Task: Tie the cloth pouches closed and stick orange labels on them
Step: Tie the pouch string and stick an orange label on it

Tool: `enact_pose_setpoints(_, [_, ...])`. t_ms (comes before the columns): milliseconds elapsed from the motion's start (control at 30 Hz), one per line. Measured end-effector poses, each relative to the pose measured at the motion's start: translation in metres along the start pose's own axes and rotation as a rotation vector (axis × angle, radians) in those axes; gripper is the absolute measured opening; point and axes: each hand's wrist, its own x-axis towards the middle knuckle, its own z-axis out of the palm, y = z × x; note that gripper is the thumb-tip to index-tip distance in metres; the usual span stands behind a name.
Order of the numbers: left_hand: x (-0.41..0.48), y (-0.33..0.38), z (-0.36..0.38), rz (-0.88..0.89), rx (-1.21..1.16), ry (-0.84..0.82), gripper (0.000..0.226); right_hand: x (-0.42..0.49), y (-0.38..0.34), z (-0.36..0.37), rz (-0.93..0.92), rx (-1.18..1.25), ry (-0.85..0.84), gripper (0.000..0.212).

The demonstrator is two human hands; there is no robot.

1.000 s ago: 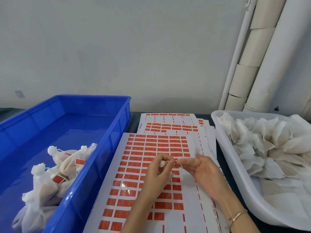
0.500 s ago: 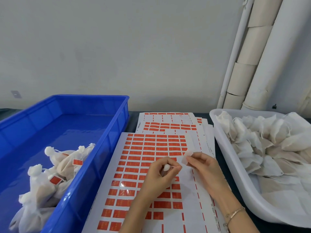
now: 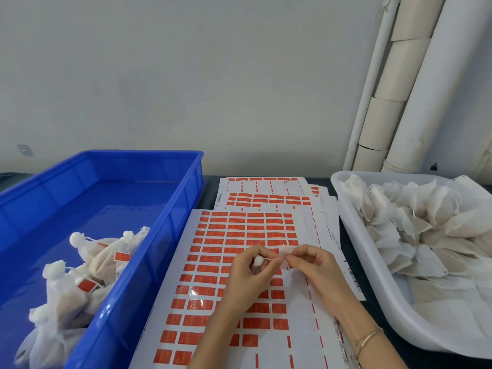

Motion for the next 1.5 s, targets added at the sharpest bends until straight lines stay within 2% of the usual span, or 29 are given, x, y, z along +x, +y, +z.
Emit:
enact_pose_setpoints(267, [0.002,-0.003,0.001,0.002,0.013,0.034,0.004,0.001,0.002,0.0,-0.019,-0.014,-0.038,0.007])
enact_pose_setpoints(600, [0.004,-0.005,0.002,-0.044,0.036,0.103,0.014,-0.002,-0.001,0.001,-0.025,-0.003,-0.034,0.011])
enact_pose_setpoints(700, [0.004,-0.004,0.002,-0.051,0.08,0.088,0.008,-0.002,0.0,0.0,-0.027,0.009,-0.039,0.011])
enact_pose_setpoints(867, [0.004,-0.003,0.0,-0.101,0.046,0.138,0.005,-0.003,-0.002,0.002,-0.029,0.043,-0.034,0.026])
enact_pose_setpoints(967, [0.005,-0.001,-0.001,-0.156,-0.009,0.191,0.006,0.001,-0.003,0.0,-0.062,0.11,0.039,0.033])
enact_pose_setpoints(1100, [0.004,0.001,-0.001,-0.15,-0.037,0.184,0.006,-0.003,0.002,0.008,-0.21,-0.101,0.059,0.034])
enact_pose_setpoints(1333, [0.004,0.002,-0.001,-0.137,-0.027,0.154,0.008,-0.002,0.011,0.014,-0.332,-0.264,0.139,0.012])
enact_pose_setpoints(1500, [0.003,0.003,-0.001,-0.126,-0.035,0.145,0.01,-0.002,0.013,0.015,-0.381,-0.327,0.148,0.024])
